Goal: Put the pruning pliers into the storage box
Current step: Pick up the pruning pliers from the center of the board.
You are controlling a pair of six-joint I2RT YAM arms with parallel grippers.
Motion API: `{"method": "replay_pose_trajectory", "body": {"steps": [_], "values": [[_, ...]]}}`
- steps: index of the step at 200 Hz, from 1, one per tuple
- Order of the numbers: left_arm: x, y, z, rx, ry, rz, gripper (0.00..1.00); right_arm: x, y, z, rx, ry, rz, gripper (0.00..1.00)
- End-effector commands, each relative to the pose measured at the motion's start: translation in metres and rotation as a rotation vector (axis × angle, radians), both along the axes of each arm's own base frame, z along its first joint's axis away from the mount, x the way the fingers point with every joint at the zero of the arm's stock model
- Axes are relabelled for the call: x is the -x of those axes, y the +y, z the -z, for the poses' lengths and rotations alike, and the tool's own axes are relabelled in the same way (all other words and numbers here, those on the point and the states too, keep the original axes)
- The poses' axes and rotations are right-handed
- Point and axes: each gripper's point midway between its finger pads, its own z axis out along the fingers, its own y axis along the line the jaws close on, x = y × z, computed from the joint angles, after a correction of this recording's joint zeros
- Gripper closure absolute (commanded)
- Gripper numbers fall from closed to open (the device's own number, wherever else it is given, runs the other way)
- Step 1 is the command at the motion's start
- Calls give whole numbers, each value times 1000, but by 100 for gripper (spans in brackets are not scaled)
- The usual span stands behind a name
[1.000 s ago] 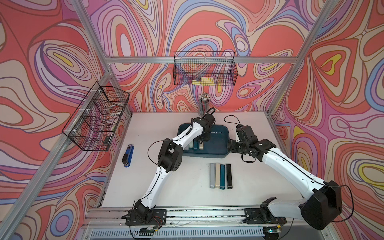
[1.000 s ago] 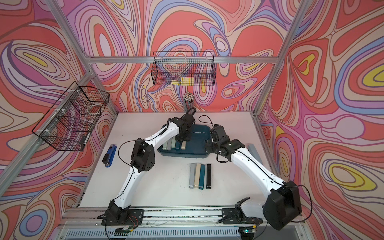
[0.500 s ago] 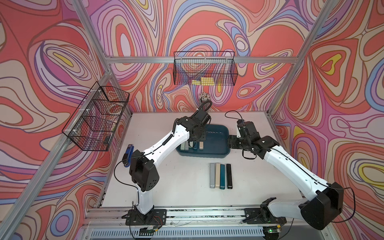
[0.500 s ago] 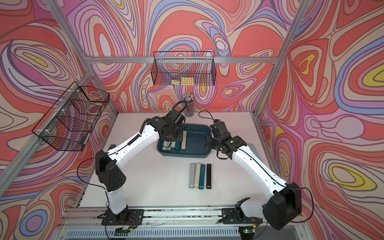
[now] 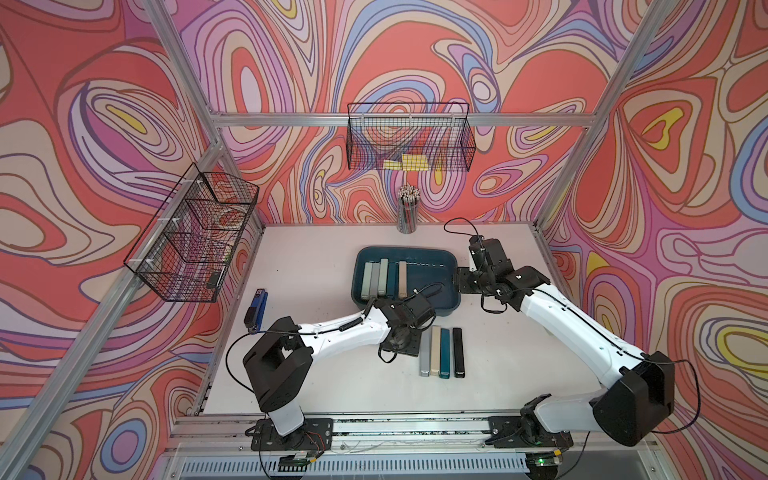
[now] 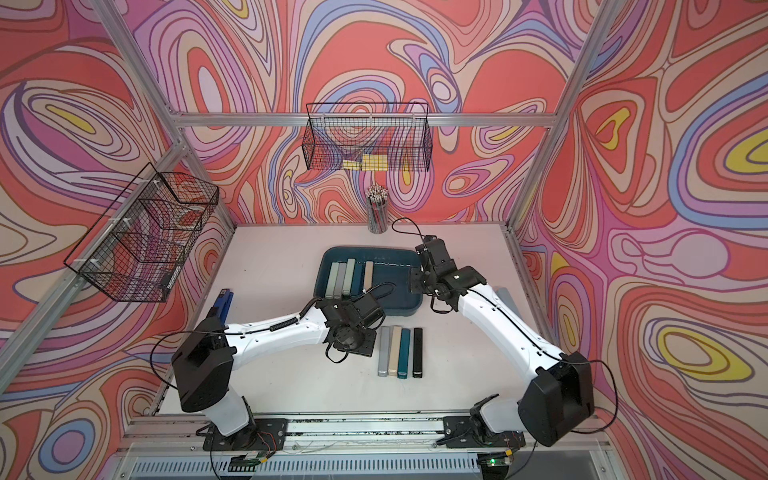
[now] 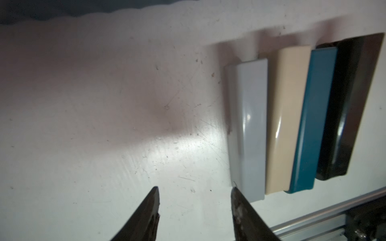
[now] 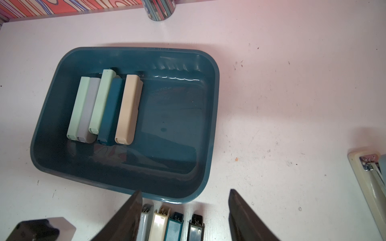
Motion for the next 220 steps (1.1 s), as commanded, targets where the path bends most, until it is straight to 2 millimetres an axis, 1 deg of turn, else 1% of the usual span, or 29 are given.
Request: {"method": "replay_pose_trajectory", "body": {"steps": [1,32,76,119,150,186,209,220], "values": [[2,-24,-3,105,-6,-25,44,-5,3,-5,-14,-18,6,33],[4,-36,3,133,4,-19,44,-1,1,-2,-17,-14,15,33],[-2,-43,16,113,9,-14,44,3,-3,3,-15,-2,29,33],[-4,-47,29,90,22,-19,44,11,-9,3,-6,-6,39,33],[-7,-45,37,53,30,-36,44,13,-10,6,-1,1,35,33],[-11,-41,45,-14,28,-49,46,13,-8,5,-13,-2,29,33],[-16,-38,49,-61,19,-46,49,13,-8,5,-8,-4,27,33],[-17,-36,51,-82,16,-44,53,13,-8,5,-8,-3,26,33]]}}
